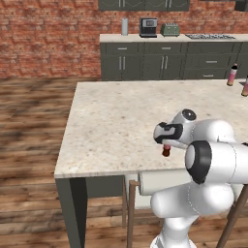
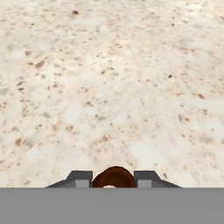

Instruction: Place the large bottle from the dining counter next to the other large bottle outside the sink, and place the small bottle from the dining counter next to the other small bottle inside the sink.

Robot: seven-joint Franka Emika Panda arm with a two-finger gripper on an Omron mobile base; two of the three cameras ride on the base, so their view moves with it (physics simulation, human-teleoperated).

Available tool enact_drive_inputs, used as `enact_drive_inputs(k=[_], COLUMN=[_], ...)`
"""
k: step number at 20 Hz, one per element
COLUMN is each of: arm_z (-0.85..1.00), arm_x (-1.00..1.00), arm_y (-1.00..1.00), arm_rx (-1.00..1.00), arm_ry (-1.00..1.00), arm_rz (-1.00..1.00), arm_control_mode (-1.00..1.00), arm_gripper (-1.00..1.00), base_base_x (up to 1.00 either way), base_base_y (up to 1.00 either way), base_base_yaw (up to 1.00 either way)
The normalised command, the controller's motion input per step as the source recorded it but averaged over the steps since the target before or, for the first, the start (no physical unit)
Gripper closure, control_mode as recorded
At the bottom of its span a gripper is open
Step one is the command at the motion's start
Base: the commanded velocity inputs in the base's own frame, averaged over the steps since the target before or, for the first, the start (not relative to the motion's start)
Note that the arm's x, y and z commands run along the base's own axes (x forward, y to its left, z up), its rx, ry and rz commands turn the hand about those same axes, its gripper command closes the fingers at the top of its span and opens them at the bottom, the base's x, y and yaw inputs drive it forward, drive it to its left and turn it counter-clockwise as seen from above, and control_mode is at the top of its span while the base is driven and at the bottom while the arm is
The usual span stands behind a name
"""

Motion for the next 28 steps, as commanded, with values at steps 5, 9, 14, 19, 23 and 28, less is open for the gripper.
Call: enact_drive_inputs(k=[5, 9, 14, 19, 23, 28], arm_z=[0.59, 0.83, 0.68, 0.46, 0.55, 0.44], arm_x=[-0.01, -0.01, -0.08, -0.16, -0.24, -0.31], arm_y=[0.01, 0.0, 0.0, -0.08, -0.07, 0.0], arm_rx=[-0.02, -0.02, 0.0, 0.0, 0.01, 0.0], arm_ry=[0.01, 0.06, 0.13, 0.17, 0.12, 0.04], arm_rz=[0.01, 0.0, 0.0, 0.0, 0.0, 0.0], arm_control_mode=[-1.0, -1.0, -1.0, -1.0, -1.0, -1.0], arm_gripper=[1.0, 1.0, 1.0, 1.0, 1.0, 1.0], base_base_x=[0.0, 0.0, 0.0, 0.0, 0.0, 0.0], base_base_y=[0.0, 0.0, 0.0, 0.0, 0.0, 0.0], base_base_yaw=[0.0, 0.0, 0.0, 0.0, 0.0, 0.0])
